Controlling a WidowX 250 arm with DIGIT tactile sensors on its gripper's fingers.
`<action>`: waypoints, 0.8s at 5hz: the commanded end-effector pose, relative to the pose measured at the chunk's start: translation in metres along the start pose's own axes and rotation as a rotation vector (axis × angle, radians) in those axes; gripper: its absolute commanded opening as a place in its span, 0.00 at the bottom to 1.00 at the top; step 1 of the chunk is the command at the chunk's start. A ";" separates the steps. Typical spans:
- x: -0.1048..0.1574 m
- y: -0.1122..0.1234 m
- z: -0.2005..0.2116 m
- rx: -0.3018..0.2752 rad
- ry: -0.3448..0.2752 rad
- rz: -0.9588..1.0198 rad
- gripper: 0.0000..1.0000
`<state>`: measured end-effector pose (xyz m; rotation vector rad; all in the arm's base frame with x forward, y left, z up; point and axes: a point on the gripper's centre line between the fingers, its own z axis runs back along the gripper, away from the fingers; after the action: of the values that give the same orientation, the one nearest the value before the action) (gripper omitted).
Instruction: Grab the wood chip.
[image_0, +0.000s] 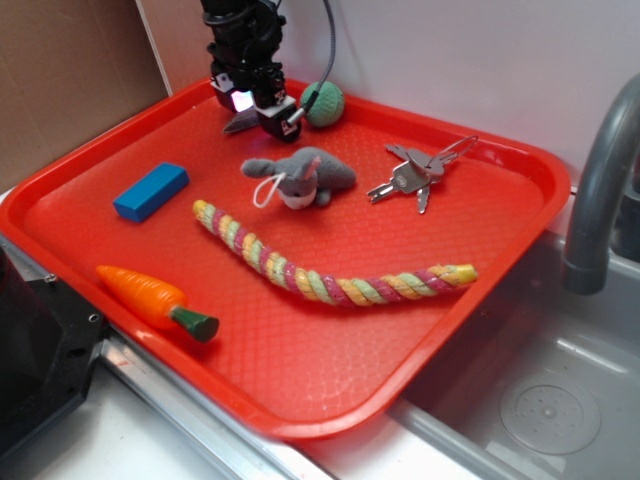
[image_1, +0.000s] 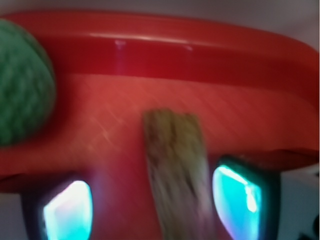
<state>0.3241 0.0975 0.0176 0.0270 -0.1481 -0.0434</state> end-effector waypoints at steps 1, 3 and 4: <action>-0.004 -0.004 -0.002 -0.021 -0.013 0.035 0.00; -0.019 -0.013 0.021 0.028 -0.003 0.078 0.00; -0.035 -0.035 0.074 0.020 -0.017 0.173 0.00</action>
<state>0.2733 0.0624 0.0782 0.0230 -0.1254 0.1399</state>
